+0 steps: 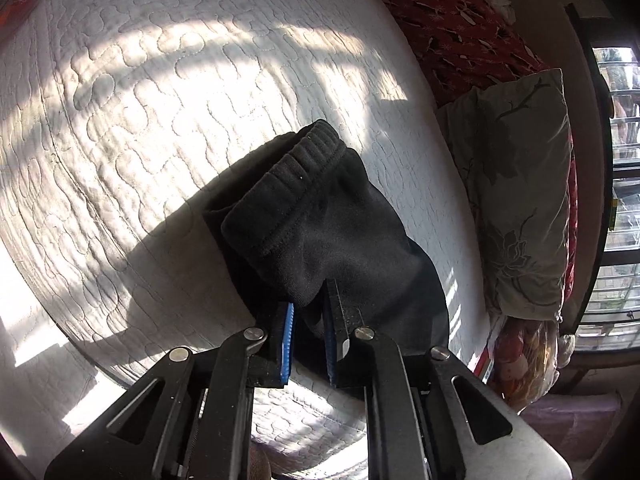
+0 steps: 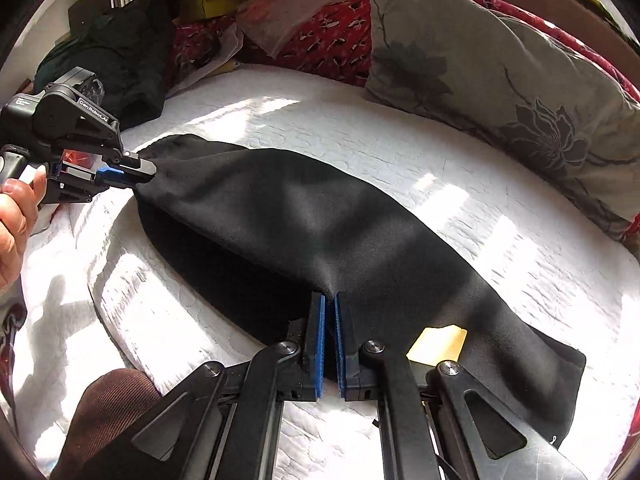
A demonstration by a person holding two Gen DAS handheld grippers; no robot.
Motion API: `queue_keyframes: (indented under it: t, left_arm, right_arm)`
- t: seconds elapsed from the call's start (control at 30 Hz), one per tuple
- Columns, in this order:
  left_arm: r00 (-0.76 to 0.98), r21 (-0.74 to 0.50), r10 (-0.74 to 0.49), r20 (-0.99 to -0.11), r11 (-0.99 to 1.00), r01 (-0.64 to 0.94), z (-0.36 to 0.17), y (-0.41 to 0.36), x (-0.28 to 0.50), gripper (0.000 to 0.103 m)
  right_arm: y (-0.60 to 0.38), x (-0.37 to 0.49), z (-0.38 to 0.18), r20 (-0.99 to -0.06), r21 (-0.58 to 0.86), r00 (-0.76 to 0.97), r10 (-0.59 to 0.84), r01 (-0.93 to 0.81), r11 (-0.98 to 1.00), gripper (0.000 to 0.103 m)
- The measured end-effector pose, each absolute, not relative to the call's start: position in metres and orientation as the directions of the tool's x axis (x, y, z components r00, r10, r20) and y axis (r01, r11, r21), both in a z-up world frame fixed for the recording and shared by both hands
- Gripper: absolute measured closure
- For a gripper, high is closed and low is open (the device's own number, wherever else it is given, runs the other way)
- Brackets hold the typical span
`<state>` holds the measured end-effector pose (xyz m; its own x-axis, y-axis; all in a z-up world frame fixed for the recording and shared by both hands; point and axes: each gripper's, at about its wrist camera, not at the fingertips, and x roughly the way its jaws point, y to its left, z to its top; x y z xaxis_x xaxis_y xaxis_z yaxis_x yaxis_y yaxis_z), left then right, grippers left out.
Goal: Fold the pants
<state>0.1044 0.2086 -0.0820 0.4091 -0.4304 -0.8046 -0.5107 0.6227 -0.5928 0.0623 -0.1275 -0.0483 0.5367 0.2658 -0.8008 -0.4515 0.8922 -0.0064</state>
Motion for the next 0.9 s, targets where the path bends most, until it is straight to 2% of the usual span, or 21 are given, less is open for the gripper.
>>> queue_keyframes:
  t: [0.1, 0.2, 0.33, 0.43, 0.47, 0.5, 0.57, 0.83, 0.9]
  left_arm:
    - [0.378, -0.561, -0.414, -0.828, 0.636, -0.530, -0.098, 0.214, 0.098, 0.093]
    - [0.343, -0.569, -0.458, -0.820, 0.591, -0.572, -0.116, 0.219, 0.095, 0.093]
    - [0.407, -0.617, -0.463, -0.787, 0.601, -0.509, -0.093, 0.215, 0.086, 0.093]
    - [0.424, -0.632, -0.472, -0.773, 0.630, -0.451, -0.078, 0.200, 0.088, 0.088]
    - [0.422, -0.636, -0.480, -0.770, 0.636, -0.438, -0.076, 0.194, 0.092, 0.085]
    - [0.418, -0.634, -0.480, -0.771, 0.639, -0.435, -0.076, 0.190, 0.095, 0.083]
    - [0.406, -0.628, -0.481, -0.777, 0.645, -0.436, -0.080, 0.182, 0.104, 0.078]
    - [0.357, -0.604, -0.487, -0.797, 0.634, -0.484, -0.099, 0.171, 0.117, 0.077]
    - [0.338, -0.613, -0.514, -0.788, 0.611, -0.501, -0.100, 0.169, 0.112, 0.077]
  right_arm:
    - [-0.134, 0.051, -0.058, -0.823, 0.049, 0.484, 0.297, -0.459, 0.887, 0.100]
    - [-0.128, 0.048, -0.079, -0.858, 0.014, 0.445, 0.255, -0.477, 0.879, 0.100]
    - [-0.135, 0.051, -0.070, -0.835, 0.062, 0.467, 0.290, -0.445, 0.894, 0.098]
    - [-0.135, 0.061, -0.064, -0.831, 0.068, 0.467, 0.302, -0.454, 0.888, 0.084]
    - [-0.134, 0.063, -0.065, -0.833, 0.048, 0.475, 0.285, -0.451, 0.891, 0.075]
    - [-0.131, 0.065, -0.066, -0.834, 0.025, 0.483, 0.268, -0.451, 0.892, 0.070]
    - [-0.127, 0.070, -0.069, -0.835, -0.014, 0.497, 0.236, -0.447, 0.894, 0.071]
    - [-0.105, 0.080, -0.083, -0.825, -0.159, 0.545, 0.147, -0.475, 0.865, 0.071]
    - [-0.100, 0.083, -0.084, -0.819, -0.176, 0.556, 0.142, -0.479, 0.860, 0.073]
